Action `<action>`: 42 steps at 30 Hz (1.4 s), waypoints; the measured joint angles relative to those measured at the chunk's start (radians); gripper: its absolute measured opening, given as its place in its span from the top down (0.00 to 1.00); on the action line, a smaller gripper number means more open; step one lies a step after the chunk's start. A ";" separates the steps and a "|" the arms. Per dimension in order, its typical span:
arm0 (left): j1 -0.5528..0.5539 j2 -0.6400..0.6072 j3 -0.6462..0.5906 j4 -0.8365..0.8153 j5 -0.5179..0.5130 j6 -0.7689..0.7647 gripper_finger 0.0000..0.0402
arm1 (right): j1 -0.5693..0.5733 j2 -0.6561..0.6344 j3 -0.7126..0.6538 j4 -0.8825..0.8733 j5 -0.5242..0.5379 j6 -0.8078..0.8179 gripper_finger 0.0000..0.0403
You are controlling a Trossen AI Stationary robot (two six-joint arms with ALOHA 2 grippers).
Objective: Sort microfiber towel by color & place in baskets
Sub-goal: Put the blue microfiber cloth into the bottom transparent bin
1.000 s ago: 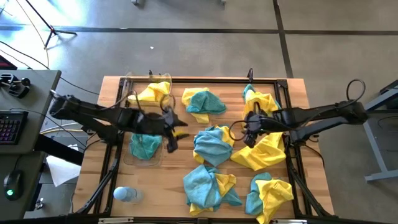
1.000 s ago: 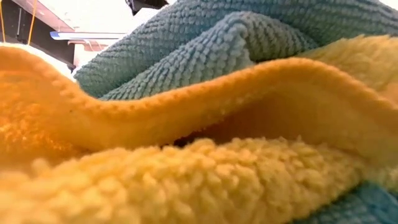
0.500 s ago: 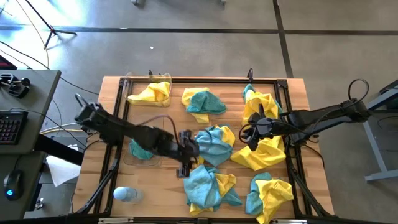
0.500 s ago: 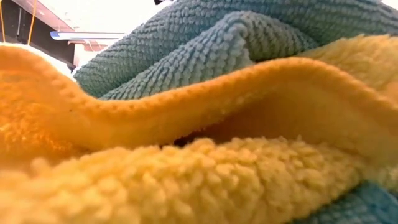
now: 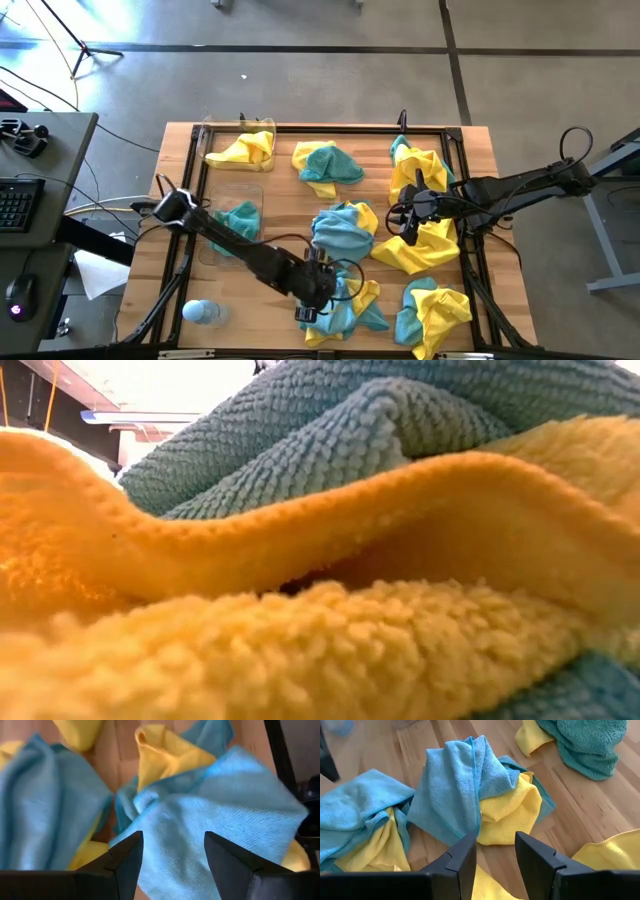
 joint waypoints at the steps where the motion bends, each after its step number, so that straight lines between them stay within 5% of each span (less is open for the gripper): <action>1: 0.000 0.014 0.000 -0.002 0.004 0.000 0.50 | 0.000 0.000 0.000 0.000 -0.002 0.000 0.68; 14: 0.009 0.134 0.000 0.018 0.104 -0.001 0.53 | 0.000 0.000 0.000 -0.018 -0.007 -0.073 0.68; 20: 0.010 0.170 0.000 0.021 0.110 -0.035 0.70 | 0.000 0.000 0.000 -0.019 -0.006 -0.161 0.68; 25: 0.013 0.161 -0.001 0.011 0.122 -0.071 0.94 | 0.000 0.000 0.000 -0.019 0.001 -0.213 0.68; 32: 0.012 0.016 -0.002 -0.048 0.049 -0.122 0.99 | 0.000 0.000 0.000 -0.019 0.001 -0.237 0.68; 42: 0.016 -0.316 -0.001 -0.353 -0.113 -0.167 1.00 | 0.000 0.000 0.000 -0.018 0.001 -0.227 0.68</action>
